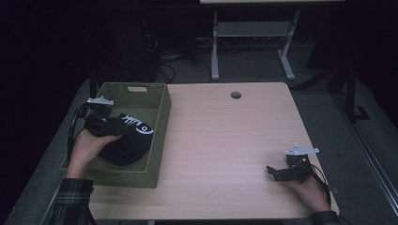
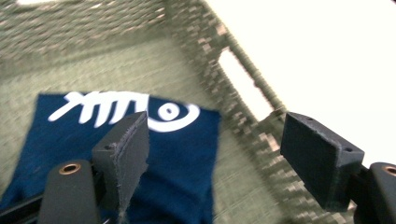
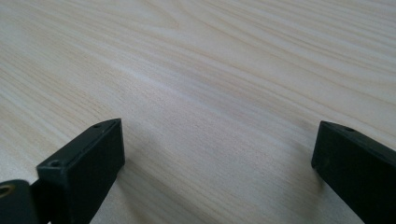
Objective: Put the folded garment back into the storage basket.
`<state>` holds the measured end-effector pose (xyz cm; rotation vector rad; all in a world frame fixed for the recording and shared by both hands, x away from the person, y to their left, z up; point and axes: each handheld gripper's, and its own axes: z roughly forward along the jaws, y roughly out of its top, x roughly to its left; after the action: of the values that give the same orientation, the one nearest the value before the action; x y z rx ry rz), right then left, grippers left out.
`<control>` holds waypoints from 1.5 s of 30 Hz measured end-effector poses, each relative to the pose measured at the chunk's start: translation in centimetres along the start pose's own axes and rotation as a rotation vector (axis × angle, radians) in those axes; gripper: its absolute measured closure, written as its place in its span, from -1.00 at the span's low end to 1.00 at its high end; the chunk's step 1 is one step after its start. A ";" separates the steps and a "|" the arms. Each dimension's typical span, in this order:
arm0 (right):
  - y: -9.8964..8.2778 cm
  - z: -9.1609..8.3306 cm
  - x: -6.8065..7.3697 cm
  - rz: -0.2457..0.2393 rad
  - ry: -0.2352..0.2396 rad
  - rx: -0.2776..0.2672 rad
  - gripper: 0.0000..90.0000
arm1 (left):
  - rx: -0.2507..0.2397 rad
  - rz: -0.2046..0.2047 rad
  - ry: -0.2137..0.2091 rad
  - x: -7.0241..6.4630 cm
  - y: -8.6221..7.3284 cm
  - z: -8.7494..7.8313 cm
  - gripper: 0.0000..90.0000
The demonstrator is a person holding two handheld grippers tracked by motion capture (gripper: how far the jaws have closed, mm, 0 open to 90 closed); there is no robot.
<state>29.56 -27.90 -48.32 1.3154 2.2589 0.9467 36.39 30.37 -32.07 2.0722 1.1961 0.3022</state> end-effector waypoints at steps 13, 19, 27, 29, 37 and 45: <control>0.0 0.0 0.0 -0.003 0.001 -0.001 -0.95 | -0.057 0.089 -0.093 -6.9 2.2 3.6 -0.69; 0.0 0.0 0.0 -0.004 0.003 -0.001 -0.95 | -0.059 0.125 -0.123 -10.1 2.2 6.4 -0.71; 0.0 0.0 0.0 -0.007 0.005 -0.001 -0.95 | -0.061 0.171 -0.129 -13.4 1.5 9.6 -0.72; 0.0 0.0 0.0 -0.007 0.006 -0.001 -0.95 | -0.058 0.179 -0.131 -14.1 1.2 10.3 -0.72; 0.0 0.0 0.1 -0.007 0.009 0.001 -0.95 | -0.043 0.213 -0.129 -16.1 -0.7 13.1 -0.72; 0.0 0.0 0.1 -0.005 0.013 0.004 -0.95 | -0.028 0.238 -0.126 -16.7 -3.7 14.9 -0.72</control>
<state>29.49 -27.81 -48.31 1.3089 2.2737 0.9521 32.62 10.84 -42.88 2.1772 0.8674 0.2927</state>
